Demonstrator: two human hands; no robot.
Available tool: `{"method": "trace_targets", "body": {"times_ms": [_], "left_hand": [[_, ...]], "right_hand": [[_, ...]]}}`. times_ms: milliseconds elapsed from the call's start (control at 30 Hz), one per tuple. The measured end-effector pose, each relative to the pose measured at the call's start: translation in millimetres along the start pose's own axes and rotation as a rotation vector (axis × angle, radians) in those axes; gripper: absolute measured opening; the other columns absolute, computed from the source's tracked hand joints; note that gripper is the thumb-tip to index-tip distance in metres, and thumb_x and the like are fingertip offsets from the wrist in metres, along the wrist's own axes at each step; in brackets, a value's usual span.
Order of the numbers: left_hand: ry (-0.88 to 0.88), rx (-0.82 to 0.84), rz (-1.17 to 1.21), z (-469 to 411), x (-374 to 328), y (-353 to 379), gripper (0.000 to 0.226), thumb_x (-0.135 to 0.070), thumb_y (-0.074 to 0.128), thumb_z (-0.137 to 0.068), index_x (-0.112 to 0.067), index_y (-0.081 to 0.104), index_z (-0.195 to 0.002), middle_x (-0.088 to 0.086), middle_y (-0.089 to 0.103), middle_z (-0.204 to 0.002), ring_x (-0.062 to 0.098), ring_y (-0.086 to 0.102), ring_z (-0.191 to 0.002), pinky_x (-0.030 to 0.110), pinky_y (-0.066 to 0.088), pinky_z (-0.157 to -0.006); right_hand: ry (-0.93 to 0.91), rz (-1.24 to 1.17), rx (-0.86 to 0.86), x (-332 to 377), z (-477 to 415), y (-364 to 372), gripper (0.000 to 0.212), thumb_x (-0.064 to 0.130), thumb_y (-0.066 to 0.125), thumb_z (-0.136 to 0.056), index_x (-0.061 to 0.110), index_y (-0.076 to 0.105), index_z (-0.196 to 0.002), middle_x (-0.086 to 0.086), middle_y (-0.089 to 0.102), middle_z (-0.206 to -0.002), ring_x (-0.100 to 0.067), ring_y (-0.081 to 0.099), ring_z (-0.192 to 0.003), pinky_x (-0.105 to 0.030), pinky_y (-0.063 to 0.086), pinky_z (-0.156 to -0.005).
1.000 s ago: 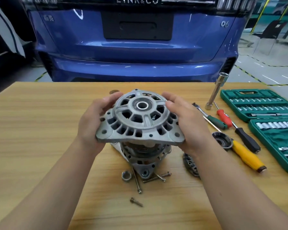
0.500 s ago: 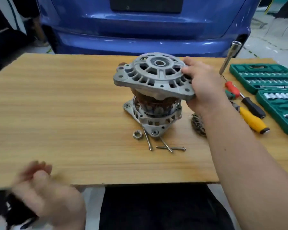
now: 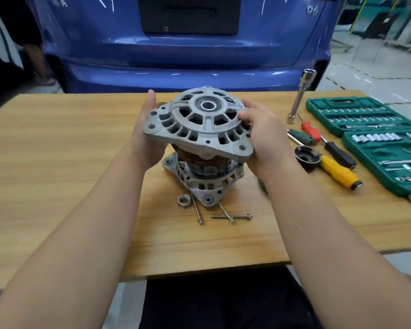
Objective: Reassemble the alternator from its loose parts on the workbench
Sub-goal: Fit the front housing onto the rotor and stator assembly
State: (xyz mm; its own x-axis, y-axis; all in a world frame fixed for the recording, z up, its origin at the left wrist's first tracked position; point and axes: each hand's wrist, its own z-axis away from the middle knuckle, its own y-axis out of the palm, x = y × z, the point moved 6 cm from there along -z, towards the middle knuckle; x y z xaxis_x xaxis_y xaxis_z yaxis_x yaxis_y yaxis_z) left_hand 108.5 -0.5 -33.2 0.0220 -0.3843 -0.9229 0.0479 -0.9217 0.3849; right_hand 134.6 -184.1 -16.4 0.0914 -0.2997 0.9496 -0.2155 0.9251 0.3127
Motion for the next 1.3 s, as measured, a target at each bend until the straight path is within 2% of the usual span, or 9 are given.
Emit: {"method": "trace_targets", "body": {"times_ms": [167,300,500,733,833,967,1100,1233,1300], "left_hand": [[0.003,0.026,-0.21,0,9,-5,0.063,-0.069,0.031,-0.088,-0.032,0.062,-0.128,-0.002,0.065,-0.127,0.016,0.058,-0.121,0.046,0.03,-0.113],[-0.001,0.012,-0.471,19,6,-9,0.06,-0.073,0.026,-0.085,-0.041,0.069,-0.113,-0.004,0.069,-0.12,0.015,0.059,-0.119,0.048,0.032,-0.111],[0.096,0.144,-0.195,33,-2,23,0.054,-0.058,0.046,-0.087,-0.02,0.067,-0.121,0.009,0.064,-0.127,0.025,0.059,-0.121,0.036,0.05,-0.097],[0.038,0.091,-0.315,27,-18,17,0.038,-0.045,0.054,-0.08,-0.021,0.074,-0.102,0.004,0.072,-0.1,0.021,0.067,-0.089,0.03,0.055,-0.07],[-0.01,0.067,-0.34,24,-19,14,0.037,-0.045,0.055,-0.082,-0.021,0.073,-0.103,0.007,0.071,-0.102,0.023,0.066,-0.09,0.033,0.056,-0.07],[-0.058,-0.031,-0.293,25,-18,7,0.035,-0.041,0.052,-0.083,-0.021,0.073,-0.102,0.009,0.07,-0.104,0.027,0.063,-0.094,0.041,0.053,-0.075],[0.029,-0.108,-0.18,28,-16,12,0.037,-0.035,0.052,-0.082,-0.012,0.073,-0.103,0.009,0.07,-0.099,0.025,0.065,-0.091,0.033,0.052,-0.073],[0.149,-0.105,-0.083,31,-25,24,0.032,-0.03,0.048,-0.085,-0.017,0.077,-0.087,0.004,0.071,-0.09,0.018,0.066,-0.087,0.026,0.055,-0.072],[0.175,-0.093,-0.09,33,-31,29,0.031,-0.03,0.048,-0.085,-0.017,0.076,-0.086,0.003,0.07,-0.088,0.017,0.065,-0.086,0.025,0.055,-0.072]], "right_hand": [[0.033,0.025,0.053,7,-15,-10,0.039,0.015,0.052,-0.082,0.02,0.061,-0.119,-0.01,0.071,-0.109,-0.025,0.073,-0.09,-0.044,0.06,-0.072],[0.073,0.04,0.168,13,-19,-23,0.038,0.011,0.043,-0.092,0.017,0.059,-0.126,-0.01,0.073,-0.11,-0.029,0.071,-0.098,-0.045,0.059,-0.074],[0.012,0.11,0.123,15,-10,-23,0.04,0.011,0.042,-0.093,0.021,0.062,-0.126,-0.003,0.075,-0.103,-0.024,0.073,-0.089,-0.042,0.059,-0.067],[-0.031,0.204,-0.019,3,11,-22,0.038,0.025,0.047,-0.096,0.037,0.054,-0.131,0.009,0.068,-0.112,-0.008,0.071,-0.087,-0.032,0.06,-0.065],[0.028,0.204,-0.006,5,7,-19,0.041,0.027,0.046,-0.096,0.036,0.05,-0.136,0.004,0.065,-0.121,-0.017,0.07,-0.094,-0.04,0.061,-0.072],[0.068,0.115,0.014,11,1,-11,0.041,0.017,0.047,-0.096,0.029,0.053,-0.135,-0.001,0.071,-0.107,-0.018,0.074,-0.079,-0.041,0.061,-0.061],[0.064,-0.013,0.018,19,0,-13,0.035,0.007,0.049,-0.095,0.02,0.062,-0.125,-0.003,0.075,-0.095,-0.021,0.074,-0.077,-0.038,0.059,-0.057],[-0.038,0.004,0.083,49,-10,-8,0.03,0.001,0.047,-0.088,0.014,0.07,-0.102,-0.004,0.076,-0.087,-0.024,0.074,-0.078,-0.049,0.06,-0.061],[-0.06,-0.009,0.07,54,-10,-7,0.034,0.0,0.047,-0.087,0.013,0.068,-0.111,-0.004,0.076,-0.089,-0.024,0.074,-0.08,-0.045,0.06,-0.061]]}}
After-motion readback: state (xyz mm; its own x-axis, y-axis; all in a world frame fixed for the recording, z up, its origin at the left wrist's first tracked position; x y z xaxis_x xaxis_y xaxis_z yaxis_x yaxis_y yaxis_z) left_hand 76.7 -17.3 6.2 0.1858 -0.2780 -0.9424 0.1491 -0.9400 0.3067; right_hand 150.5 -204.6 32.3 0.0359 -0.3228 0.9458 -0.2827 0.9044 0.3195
